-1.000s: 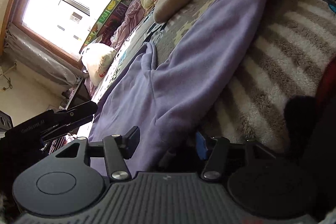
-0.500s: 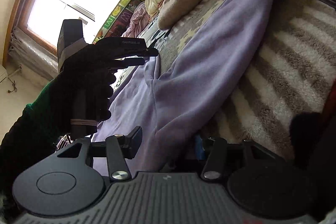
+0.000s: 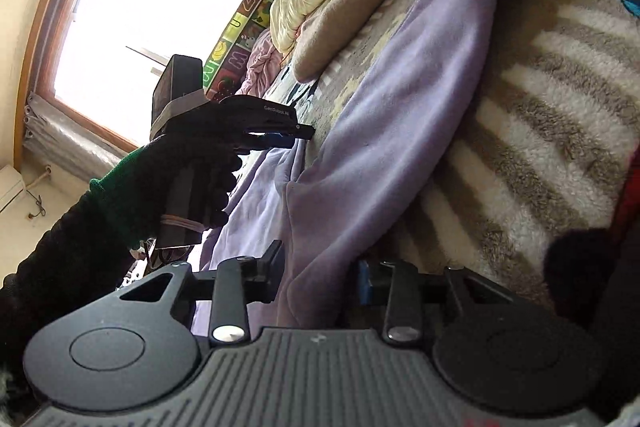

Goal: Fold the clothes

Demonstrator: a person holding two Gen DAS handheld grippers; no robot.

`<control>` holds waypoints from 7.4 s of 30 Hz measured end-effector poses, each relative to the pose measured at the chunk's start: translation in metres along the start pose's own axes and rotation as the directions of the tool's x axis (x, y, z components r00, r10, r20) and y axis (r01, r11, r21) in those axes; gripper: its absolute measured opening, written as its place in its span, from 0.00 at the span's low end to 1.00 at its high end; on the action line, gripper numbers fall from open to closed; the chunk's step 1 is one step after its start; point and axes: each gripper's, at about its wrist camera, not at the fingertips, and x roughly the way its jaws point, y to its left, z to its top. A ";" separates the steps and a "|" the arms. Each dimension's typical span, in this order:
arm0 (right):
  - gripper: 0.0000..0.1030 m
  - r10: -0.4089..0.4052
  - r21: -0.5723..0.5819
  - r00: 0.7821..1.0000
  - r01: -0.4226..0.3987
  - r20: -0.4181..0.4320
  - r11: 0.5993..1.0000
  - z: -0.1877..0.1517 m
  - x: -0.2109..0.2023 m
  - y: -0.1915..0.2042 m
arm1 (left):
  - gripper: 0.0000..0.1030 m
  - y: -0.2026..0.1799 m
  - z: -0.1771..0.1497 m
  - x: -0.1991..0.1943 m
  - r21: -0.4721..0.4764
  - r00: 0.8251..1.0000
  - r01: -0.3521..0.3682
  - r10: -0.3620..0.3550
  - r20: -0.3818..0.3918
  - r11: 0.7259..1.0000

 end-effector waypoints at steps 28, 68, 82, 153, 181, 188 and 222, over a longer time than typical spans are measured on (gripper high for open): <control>0.10 -0.022 -0.850 0.982 -0.151 -0.188 0.505 -0.107 0.011 0.139 | 0.06 0.176 -0.101 -0.043 -0.464 0.881 0.464 -0.342 0.325 0.754; 0.12 -0.044 -0.830 0.952 -0.240 -0.303 0.504 -0.128 0.027 0.124 | 0.22 0.188 -0.119 -0.038 -0.588 0.945 0.283 -0.117 0.304 0.758; 0.12 -0.027 -0.823 0.950 -0.255 -0.311 0.507 -0.130 0.030 0.119 | 0.12 0.169 -0.112 -0.042 -0.448 0.936 0.190 -0.023 0.351 0.874; 0.67 -0.137 -0.933 0.969 -0.154 -0.207 0.325 -0.146 -0.012 0.137 | 0.23 0.017 -0.295 -0.188 -0.297 0.942 0.229 -0.134 0.309 0.927; 0.80 -0.174 -0.949 0.956 -0.186 -0.234 0.253 -0.163 -0.006 0.138 | 0.07 0.009 -0.308 -0.164 -0.395 0.971 0.162 -0.073 0.230 0.904; 0.75 -0.140 -0.944 0.959 -0.203 -0.245 0.260 -0.163 -0.012 0.141 | 0.43 0.023 -0.283 -0.199 -0.301 0.957 0.197 -0.117 0.265 0.933; 0.69 -0.042 -0.941 0.965 -0.242 -0.258 0.235 -0.152 -0.034 0.141 | 0.03 -0.003 -0.141 -0.182 -0.038 0.810 0.484 -0.431 0.397 0.874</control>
